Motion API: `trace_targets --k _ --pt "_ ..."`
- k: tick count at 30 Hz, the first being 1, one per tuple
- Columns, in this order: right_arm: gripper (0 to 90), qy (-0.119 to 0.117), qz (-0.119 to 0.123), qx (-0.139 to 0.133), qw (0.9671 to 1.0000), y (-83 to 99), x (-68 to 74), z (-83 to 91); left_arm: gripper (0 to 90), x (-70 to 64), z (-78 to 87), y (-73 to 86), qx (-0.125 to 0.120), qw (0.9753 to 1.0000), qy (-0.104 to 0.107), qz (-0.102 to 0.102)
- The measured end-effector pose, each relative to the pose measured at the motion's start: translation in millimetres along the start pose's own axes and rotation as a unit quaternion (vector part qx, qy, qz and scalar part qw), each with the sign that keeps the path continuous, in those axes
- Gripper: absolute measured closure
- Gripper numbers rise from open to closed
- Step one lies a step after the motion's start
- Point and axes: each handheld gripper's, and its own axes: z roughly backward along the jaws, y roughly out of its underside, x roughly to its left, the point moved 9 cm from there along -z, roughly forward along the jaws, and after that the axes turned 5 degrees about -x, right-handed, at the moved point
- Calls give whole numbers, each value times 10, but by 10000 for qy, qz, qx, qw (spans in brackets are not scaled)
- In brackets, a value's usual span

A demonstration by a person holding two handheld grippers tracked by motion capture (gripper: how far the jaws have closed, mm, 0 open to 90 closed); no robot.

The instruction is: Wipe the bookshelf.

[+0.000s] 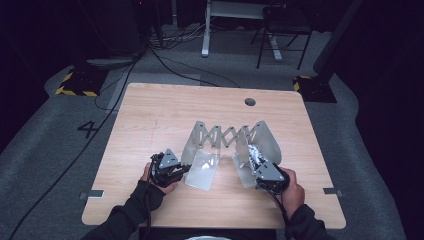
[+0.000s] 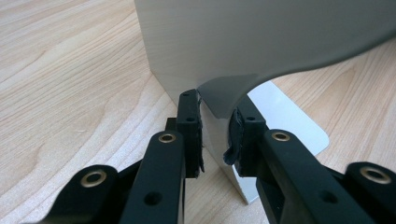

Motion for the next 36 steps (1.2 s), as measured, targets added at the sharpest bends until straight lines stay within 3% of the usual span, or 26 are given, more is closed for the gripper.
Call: trace_targets --k 6,12,16,19,25,31,36 --pt "786 574 -70 -528 9969 -203 -264 353 771 -1 -15 -14 1 10000 -2 30" --pt "786 842 -298 -969 9913 -391 -520 573 774 -8 -4 -9 22 10000 -40 -14" --pt "785 819 -403 -1043 9904 -449 -564 544 775 -1 -10 -12 16 10000 -80 -15" --pt "785 745 -297 -990 9919 -496 -509 393 778 -21 -17 -13 17 10000 -92 -2" --pt "785 267 218 -761 9965 -452 -139 114 777 -39 -11 -12 -2 10000 -77 9" --pt "785 45 156 -530 9985 -317 -17 -18 774 -48 -4 -6 -7 10000 -44 -24" --pt "785 -226 380 -149 9989 -109 146 -180 771 -49 -5 -6 -23 10000 8 -24"
